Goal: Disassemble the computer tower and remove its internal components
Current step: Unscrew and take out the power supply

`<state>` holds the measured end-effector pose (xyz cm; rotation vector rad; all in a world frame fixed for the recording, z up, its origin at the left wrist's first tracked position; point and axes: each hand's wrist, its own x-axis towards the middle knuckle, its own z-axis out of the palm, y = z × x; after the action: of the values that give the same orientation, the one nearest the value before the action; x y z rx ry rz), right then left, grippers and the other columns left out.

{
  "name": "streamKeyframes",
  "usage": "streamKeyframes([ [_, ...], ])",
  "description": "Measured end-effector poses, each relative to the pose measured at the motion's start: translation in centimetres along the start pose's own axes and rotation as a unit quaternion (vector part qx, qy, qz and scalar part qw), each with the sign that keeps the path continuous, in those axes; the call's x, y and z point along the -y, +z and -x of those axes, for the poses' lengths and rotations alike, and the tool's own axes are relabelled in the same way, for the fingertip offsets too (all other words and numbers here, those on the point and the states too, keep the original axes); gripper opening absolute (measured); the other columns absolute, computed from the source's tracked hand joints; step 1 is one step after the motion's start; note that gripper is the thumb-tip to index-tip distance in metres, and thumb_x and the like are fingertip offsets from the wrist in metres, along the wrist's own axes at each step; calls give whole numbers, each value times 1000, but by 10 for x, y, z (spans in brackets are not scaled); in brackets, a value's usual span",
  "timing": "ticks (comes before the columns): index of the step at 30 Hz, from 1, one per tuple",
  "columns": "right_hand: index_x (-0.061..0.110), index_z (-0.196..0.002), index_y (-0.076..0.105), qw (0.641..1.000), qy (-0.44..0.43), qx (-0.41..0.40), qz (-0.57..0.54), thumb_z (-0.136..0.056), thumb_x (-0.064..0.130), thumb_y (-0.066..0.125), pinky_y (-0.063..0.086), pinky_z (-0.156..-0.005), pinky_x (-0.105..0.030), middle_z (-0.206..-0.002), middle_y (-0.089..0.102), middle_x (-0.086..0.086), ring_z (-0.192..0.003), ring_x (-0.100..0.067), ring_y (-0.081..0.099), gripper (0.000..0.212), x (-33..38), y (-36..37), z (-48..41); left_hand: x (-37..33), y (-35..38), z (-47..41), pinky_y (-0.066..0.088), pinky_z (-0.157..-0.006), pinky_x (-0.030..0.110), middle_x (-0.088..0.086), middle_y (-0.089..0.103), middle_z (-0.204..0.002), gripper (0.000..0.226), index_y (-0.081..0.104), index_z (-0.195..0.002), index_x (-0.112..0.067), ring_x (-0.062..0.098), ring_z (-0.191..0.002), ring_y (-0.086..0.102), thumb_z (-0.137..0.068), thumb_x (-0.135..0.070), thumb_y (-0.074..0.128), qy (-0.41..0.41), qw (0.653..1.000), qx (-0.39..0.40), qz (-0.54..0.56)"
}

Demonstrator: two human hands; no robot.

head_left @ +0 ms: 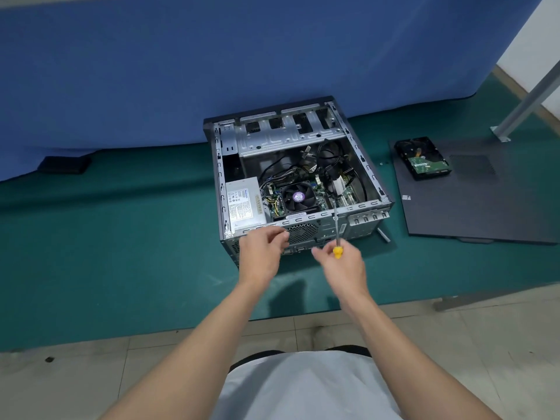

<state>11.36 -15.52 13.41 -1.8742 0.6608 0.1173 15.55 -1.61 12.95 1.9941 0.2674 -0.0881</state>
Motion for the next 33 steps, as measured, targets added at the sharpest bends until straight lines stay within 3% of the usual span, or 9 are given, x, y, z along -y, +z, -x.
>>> streamKeyframes([
  [5, 32, -74, 69, 996, -38, 4, -81, -79, 33, 73, 49, -65, -26, -71, 69, 15, -76, -6, 65, 7, 24, -14, -15, -27, 18, 6, 52, -64, 35, 5, 72, -71, 12, 76, -95, -12, 22, -59, 62, -89, -13, 66, 264, 945, 37, -191],
  [12, 28, -72, 70, 994, 5, -29, -105, -81, 27, 74, 41, -56, -29, -71, 69, 5, -58, -10, 52, 10, 18, -40, -39, -44, 49, -7, 52, -61, 41, 9, 72, -73, 12, 75, -91, -7, 28, -61, 64, -91, -12, 64, 339, 913, 82, -210],
  [15, 31, -67, 69, 992, 17, -34, -121, -81, 27, 74, 41, -55, -29, -61, 65, 11, -55, -9, 52, 15, 15, -53, -53, -53, 66, -13, 53, -59, 39, 7, 72, -74, 9, 75, -91, -6, 24, -62, 65, -87, -9, 67, 365, 907, 86, -193],
  [18, 34, -68, 68, 990, 6, -72, -118, -81, 31, 74, 43, -56, -31, -58, 61, 14, -55, -11, 52, 14, 14, -76, -75, -60, 83, -26, 58, -69, 37, 8, 73, -90, 17, 72, -101, -4, 23, -75, 69, -87, -12, 69, 380, 905, 57, -184],
  [20, 29, -70, 66, 989, -7, -110, -103, -82, 30, 73, 47, -61, -29, -66, 66, 12, -66, -13, 60, 14, 15, -96, -99, -62, 89, -40, 56, -70, 29, 7, 72, -96, 22, 69, -107, -6, 19, -82, 68, -91, -21, 66, 364, 906, -14, -213],
  [23, 24, -73, 63, 990, -32, -135, -3, -85, 28, 70, 46, -71, -31, -75, 66, 6, -81, -21, 61, 15, 14, -121, -152, -54, 84, -66, 44, -65, 24, 4, 70, -98, 32, 66, -111, -12, 16, -88, 63, -98, -36, 49, 232, 919, -90, -306],
  [26, 13, -83, 65, 988, -38, -101, 108, -89, 26, 65, 47, -80, -35, -88, 68, -8, -93, -31, 59, 14, 10, -127, -211, -33, 73, -83, 39, -58, 27, 7, 68, -79, 42, 66, -97, -12, 24, -72, 62, -101, -44, 38, 127, 909, -78, -389],
  [29, 10, -83, 62, 977, -51, -56, 197, -91, 25, 63, 43, -74, -33, -94, 67, -16, -94, -34, 59, 17, 7, -116, -262, -29, 69, -92, 41, -59, 33, 5, 60, -65, 58, 57, -72, -15, 28, -65, 59, -101, -53, 25, 0, 940, -61, -335],
  [33, 15, -87, 63, 956, -58, -30, 285, -89, 28, 63, 45, -74, -34, -100, 66, -17, -90, -34, 60, 13, 9, -90, -315, -36, 74, -95, 45, -63, 41, 9, 59, -66, 58, 52, -69, -15, 33, -67, 54, -100, -54, 23, -16, 935, -51, -350],
])
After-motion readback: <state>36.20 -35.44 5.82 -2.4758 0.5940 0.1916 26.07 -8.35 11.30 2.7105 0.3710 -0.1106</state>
